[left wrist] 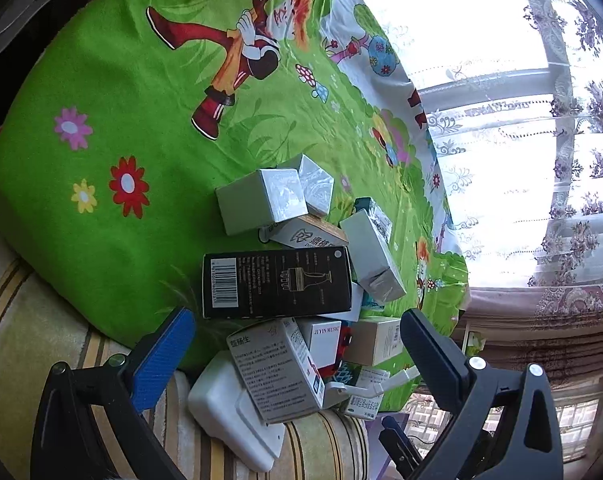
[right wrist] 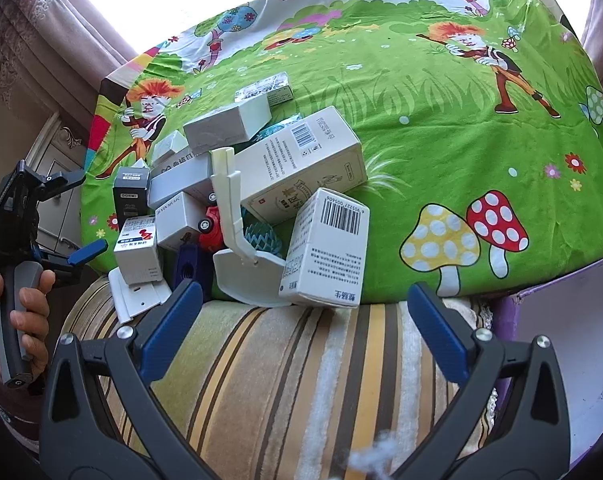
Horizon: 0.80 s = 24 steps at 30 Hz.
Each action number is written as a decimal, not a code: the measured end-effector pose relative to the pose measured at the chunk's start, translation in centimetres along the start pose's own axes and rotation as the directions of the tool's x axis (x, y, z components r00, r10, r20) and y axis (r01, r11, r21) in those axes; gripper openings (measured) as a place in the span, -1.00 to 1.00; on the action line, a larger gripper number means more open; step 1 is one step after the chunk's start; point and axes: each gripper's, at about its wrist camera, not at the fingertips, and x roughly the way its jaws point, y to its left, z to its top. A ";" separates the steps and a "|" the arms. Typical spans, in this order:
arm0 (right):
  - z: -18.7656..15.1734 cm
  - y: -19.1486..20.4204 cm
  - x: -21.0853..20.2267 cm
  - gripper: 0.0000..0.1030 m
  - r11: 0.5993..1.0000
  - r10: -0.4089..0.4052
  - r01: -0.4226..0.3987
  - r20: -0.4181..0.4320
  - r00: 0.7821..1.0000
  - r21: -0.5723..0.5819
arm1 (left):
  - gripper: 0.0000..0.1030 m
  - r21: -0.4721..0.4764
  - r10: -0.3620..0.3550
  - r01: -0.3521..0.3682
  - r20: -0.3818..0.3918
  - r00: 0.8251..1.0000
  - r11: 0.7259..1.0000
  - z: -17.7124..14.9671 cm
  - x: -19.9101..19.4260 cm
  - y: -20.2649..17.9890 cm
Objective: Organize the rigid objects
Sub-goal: 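Grasp the white barcode box with the right tool while the left tool reaches the black box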
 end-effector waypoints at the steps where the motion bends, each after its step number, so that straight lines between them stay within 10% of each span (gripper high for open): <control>1: 0.1 -0.2 0.2 0.99 1.000 0.002 -0.002 -0.001 1.000 0.004 | 1.00 -0.010 -0.002 0.002 -0.003 1.000 1.000 0.2 0.3 0.0; 18: 1.5 -2.5 3.5 0.60 0.990 0.109 -0.103 -0.059 0.992 0.100 | 0.99 0.015 0.053 -0.052 -0.018 0.998 0.999 1.0 2.6 0.0; 24: 1.3 -2.5 4.1 0.03 0.984 0.148 -0.139 -0.083 0.986 0.108 | 0.68 0.036 0.063 -0.062 -0.019 0.998 0.997 0.9 2.6 0.1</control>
